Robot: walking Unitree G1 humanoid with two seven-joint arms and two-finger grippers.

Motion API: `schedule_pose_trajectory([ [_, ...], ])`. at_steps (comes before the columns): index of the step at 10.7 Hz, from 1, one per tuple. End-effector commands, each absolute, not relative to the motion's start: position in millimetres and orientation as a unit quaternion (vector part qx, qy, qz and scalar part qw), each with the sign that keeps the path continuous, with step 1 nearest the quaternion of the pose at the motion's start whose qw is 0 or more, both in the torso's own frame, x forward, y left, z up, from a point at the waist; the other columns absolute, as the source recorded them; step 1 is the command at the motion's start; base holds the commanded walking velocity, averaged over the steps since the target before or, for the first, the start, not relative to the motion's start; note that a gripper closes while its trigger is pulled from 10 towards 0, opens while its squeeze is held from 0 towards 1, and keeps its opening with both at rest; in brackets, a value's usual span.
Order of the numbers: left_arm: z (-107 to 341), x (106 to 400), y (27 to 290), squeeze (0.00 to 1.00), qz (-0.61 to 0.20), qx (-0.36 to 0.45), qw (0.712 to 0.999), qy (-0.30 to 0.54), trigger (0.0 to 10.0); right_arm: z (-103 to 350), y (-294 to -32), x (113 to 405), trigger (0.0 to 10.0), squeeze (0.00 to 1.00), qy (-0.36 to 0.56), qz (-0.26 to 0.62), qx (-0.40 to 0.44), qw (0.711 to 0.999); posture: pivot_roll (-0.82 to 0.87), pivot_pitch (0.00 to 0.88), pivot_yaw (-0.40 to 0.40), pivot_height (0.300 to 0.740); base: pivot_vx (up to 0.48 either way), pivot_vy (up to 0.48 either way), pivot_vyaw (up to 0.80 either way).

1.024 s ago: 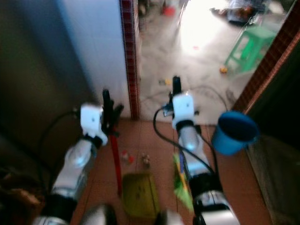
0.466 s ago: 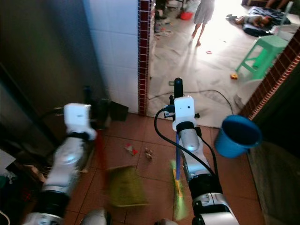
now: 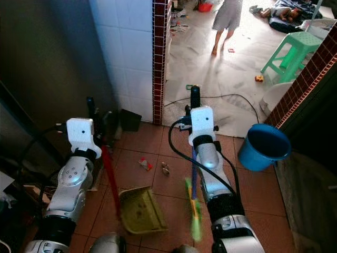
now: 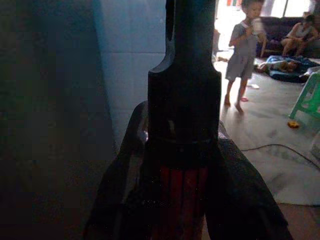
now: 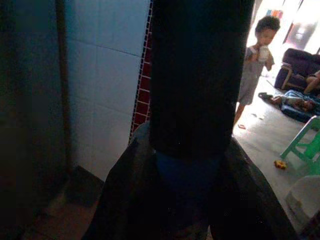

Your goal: Sweep floor

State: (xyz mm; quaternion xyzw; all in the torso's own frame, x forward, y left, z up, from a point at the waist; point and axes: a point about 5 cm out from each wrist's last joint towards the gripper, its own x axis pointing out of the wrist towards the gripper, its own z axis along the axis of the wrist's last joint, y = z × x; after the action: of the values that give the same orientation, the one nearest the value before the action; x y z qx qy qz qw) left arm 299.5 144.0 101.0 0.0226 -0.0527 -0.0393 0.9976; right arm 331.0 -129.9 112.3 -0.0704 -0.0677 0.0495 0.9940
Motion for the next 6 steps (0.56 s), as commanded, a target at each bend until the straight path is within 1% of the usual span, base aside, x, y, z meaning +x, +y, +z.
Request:
schedule_pose_trajectory([
  [1,119,306,145,0.0,-0.031,0.028,0.995,-0.092,10.0,124,-135,335,10.0,0.0,-0.092,0.044,-0.086,0.991,0.0,0.0,-0.03,0.74,0.292,0.382,0.0],
  [4,131,307,133,0.0,-0.05,0.02,0.991,-0.119,10.0,129,-139,337,10.0,0.0,-0.102,0.039,-0.102,0.989,0.0,0.0,-0.031,0.74,0.325,0.351,0.0],
  [6,139,307,130,0.0,-0.06,0.022,0.988,-0.138,10.0,129,-140,337,10.0,0.0,-0.105,0.038,-0.106,0.988,0.0,0.0,-0.029,0.74,0.435,0.0,0.0],
])
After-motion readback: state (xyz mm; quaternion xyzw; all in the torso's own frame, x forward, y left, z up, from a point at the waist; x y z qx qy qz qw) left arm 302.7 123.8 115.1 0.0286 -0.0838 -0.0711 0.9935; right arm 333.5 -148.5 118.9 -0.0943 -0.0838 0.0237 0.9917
